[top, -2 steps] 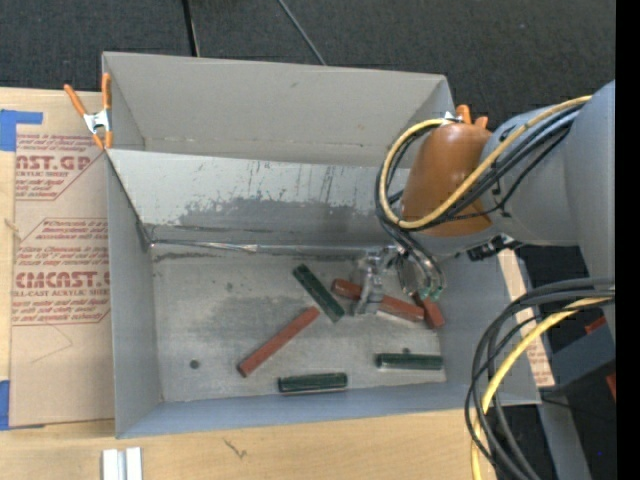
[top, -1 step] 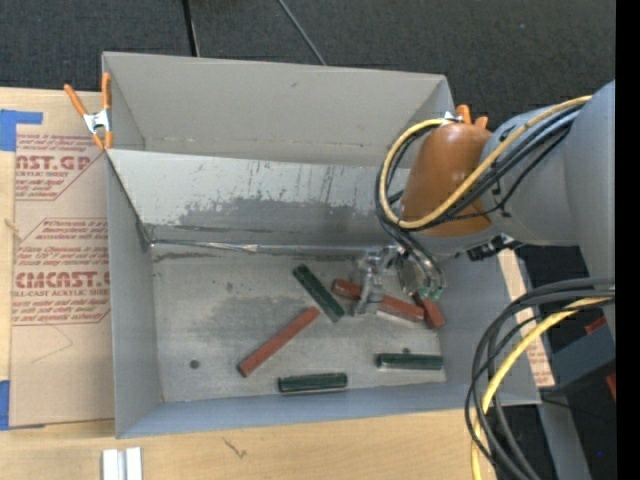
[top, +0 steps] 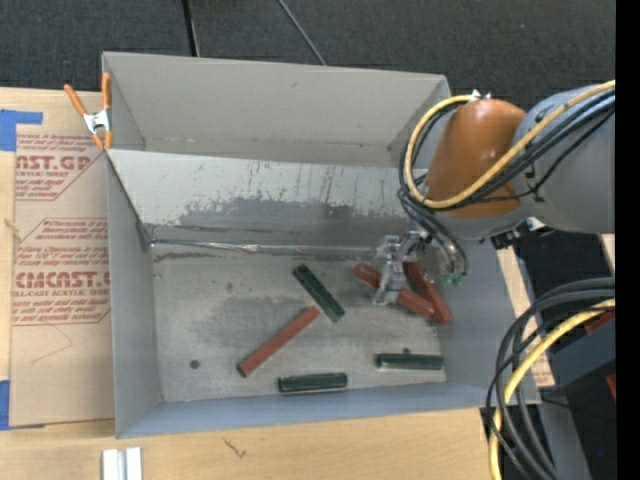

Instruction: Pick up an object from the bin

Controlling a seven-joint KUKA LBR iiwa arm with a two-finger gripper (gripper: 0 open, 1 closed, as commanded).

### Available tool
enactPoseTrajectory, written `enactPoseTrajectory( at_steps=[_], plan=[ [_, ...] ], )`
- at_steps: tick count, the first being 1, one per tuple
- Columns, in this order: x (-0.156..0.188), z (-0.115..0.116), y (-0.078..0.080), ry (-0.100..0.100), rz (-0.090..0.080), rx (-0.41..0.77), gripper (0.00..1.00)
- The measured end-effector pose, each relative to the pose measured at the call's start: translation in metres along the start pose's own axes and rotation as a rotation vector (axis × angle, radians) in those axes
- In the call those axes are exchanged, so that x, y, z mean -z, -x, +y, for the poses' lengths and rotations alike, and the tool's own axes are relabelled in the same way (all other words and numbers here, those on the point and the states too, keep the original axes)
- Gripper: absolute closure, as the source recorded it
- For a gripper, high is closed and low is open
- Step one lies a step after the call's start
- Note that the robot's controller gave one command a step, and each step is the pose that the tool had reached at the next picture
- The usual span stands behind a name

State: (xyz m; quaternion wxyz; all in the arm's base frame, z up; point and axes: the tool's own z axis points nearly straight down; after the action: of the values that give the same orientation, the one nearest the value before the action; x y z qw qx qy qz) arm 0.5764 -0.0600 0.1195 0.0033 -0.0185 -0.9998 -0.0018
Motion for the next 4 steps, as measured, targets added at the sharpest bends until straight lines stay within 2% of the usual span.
enactPoseTrajectory(
  at_steps=[1,2,3,4],
  plan=[
    [0.009,0.032,0.008,-0.003,-0.018,-0.060,1.00],
    [0.133,-0.003,0.002,-0.004,-0.011,-0.039,1.00],
    [0.133,-0.003,0.002,-0.004,-0.010,-0.039,0.00],
    [0.133,-0.003,0.002,-0.004,-0.010,-0.038,0.00]
  ],
)
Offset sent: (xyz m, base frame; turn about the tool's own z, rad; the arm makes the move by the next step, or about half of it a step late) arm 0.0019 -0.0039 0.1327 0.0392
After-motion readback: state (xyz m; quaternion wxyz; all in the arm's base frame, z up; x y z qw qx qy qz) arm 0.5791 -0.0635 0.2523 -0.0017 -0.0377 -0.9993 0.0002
